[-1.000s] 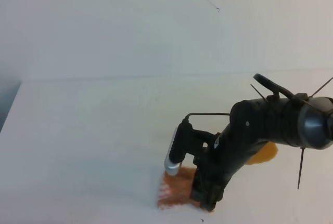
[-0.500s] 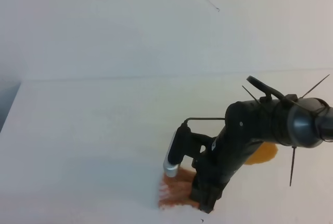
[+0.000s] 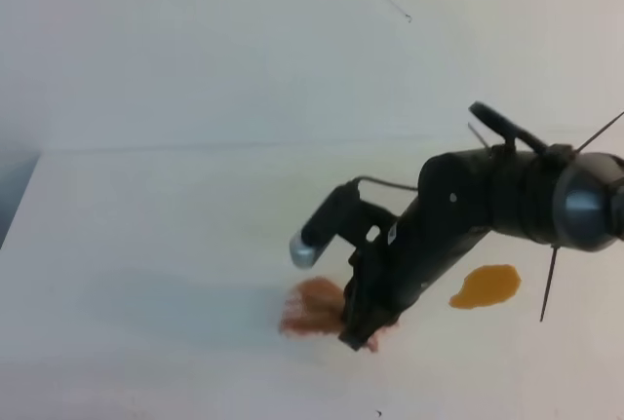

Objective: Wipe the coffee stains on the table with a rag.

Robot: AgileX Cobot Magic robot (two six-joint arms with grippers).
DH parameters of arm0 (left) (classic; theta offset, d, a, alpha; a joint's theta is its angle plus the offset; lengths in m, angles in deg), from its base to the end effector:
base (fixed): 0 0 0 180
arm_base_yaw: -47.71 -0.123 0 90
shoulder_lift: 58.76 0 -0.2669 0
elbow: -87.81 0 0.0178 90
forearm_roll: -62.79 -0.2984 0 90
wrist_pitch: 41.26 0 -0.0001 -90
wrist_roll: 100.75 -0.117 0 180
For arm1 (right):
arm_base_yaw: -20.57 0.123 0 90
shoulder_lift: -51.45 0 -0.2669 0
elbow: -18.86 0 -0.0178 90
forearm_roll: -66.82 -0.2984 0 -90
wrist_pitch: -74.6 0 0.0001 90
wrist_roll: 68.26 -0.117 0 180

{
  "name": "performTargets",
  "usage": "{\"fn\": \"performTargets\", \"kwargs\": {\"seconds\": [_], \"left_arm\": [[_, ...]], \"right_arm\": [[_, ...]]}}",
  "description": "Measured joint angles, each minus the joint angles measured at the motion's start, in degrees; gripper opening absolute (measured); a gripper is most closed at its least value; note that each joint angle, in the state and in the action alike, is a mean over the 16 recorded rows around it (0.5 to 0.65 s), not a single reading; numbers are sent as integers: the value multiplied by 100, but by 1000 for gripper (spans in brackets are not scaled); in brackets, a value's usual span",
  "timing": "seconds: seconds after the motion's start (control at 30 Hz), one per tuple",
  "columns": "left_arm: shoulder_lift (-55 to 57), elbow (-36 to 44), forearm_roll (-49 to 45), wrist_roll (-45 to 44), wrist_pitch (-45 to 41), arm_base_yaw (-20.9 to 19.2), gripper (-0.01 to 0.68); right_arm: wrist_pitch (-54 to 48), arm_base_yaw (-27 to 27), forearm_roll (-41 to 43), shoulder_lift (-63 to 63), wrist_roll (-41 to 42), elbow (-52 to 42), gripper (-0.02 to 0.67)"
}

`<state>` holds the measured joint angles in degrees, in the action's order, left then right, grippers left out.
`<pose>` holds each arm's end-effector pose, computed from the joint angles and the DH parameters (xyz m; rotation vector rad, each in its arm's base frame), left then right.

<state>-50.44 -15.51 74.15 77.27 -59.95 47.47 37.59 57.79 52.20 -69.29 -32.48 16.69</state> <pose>0.1452 -0.0068 0.1783 -0.0973 1.8037 -0.1634 0.3380 0.2791 0.0972 -1.4513 2.3750 0.2705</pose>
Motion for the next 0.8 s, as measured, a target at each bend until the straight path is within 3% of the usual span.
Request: {"fn": "performTargets", "kwargs": {"seconds": [0.23,0.43,0.8], "left_arm": [[0,0,0,0,0,0,-1],[0,0,0,0,0,0,-1],[-9,16,0,0,6,0,-1]], "right_arm": [[-164,-315,1604,413,-1878,110,40],[-268,-1027,2775,608,-3172,-145,40],[195,-2286,2802,611,-3766,-834,37]]}}
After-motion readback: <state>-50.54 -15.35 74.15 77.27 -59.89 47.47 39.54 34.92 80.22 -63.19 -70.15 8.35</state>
